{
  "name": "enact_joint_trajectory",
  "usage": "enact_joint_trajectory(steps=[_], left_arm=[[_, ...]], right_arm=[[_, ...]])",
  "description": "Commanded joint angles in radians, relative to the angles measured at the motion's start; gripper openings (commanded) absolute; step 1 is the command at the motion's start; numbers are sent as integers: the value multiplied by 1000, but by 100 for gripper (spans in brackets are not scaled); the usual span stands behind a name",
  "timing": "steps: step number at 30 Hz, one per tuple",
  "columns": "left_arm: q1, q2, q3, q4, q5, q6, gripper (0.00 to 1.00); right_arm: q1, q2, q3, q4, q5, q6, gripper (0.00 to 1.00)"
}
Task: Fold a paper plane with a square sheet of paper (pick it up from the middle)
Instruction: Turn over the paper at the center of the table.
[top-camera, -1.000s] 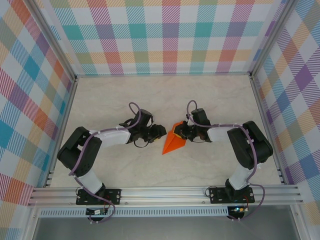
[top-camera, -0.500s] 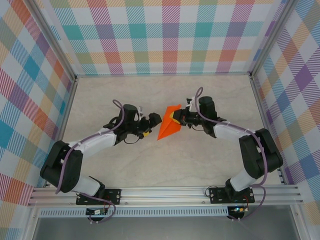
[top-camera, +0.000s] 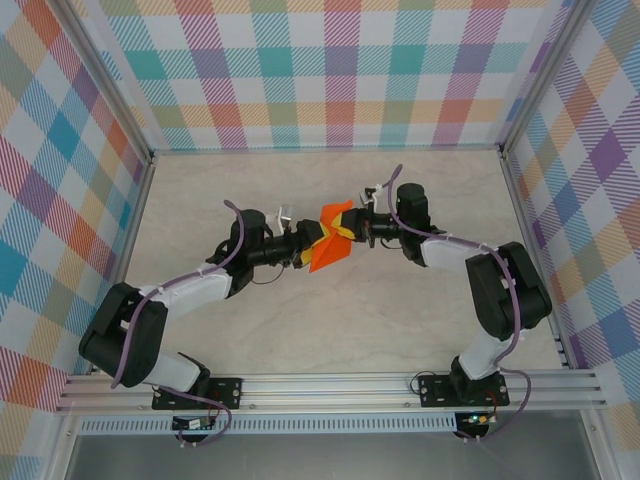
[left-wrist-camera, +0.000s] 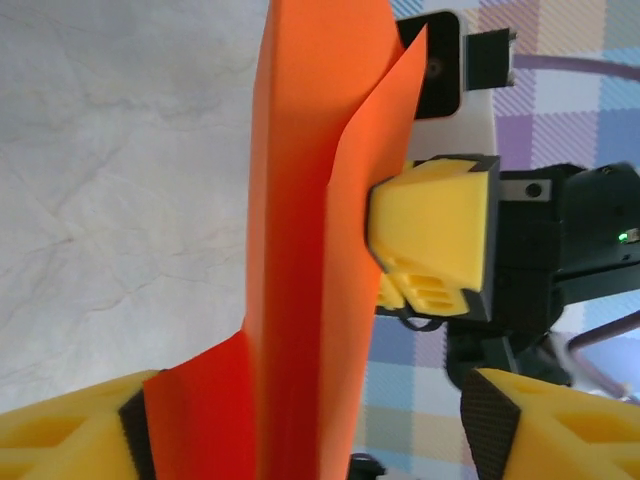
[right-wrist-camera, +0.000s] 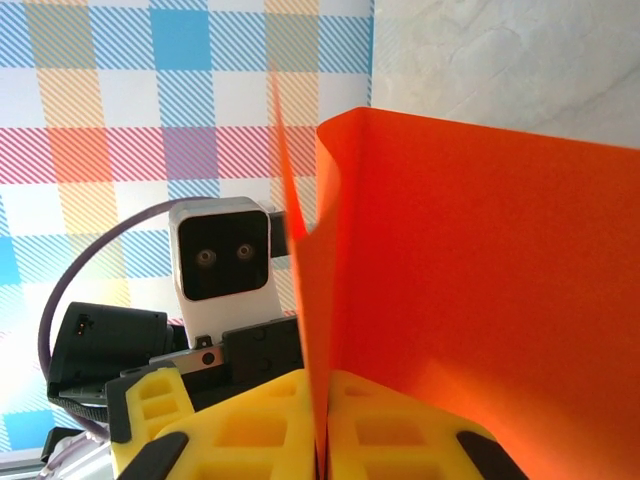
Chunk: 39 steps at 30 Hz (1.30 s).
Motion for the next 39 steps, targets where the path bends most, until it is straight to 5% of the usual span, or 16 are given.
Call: enact_joint_trajectory(steps=[1, 7, 11, 15, 18, 24, 31, 35, 39], left_arm=[[7, 10, -14, 115, 31, -40, 62], [7, 12, -8, 99, 18, -22, 27], [8, -4, 10, 1, -11, 32, 13], [7, -48, 76, -276, -77, 182, 11], [-1, -71, 197, -665, -237, 378, 11], [-95, 1, 478, -1239, -745, 617, 12], [-281, 263, 716, -1603, -1412, 569, 12], [-336, 411, 775, -1647, -1473, 508, 12], [-379, 521, 827, -1597, -1390, 479, 18]], right_arm=[[0, 15, 21, 76, -50, 31, 10], [0, 1, 21, 17, -81, -8, 15], [-6, -50, 43, -201, -57, -126, 26], [-24, -151, 103, -648, 154, -358, 49], [-25, -232, 146, -923, 390, -503, 64], [-25, -345, 136, -1144, 677, -576, 78], [-21, -469, 17, -1153, 832, -514, 81], [-19, -545, -91, -1105, 840, -450, 82], [-19, -566, -125, -1111, 851, -436, 82]])
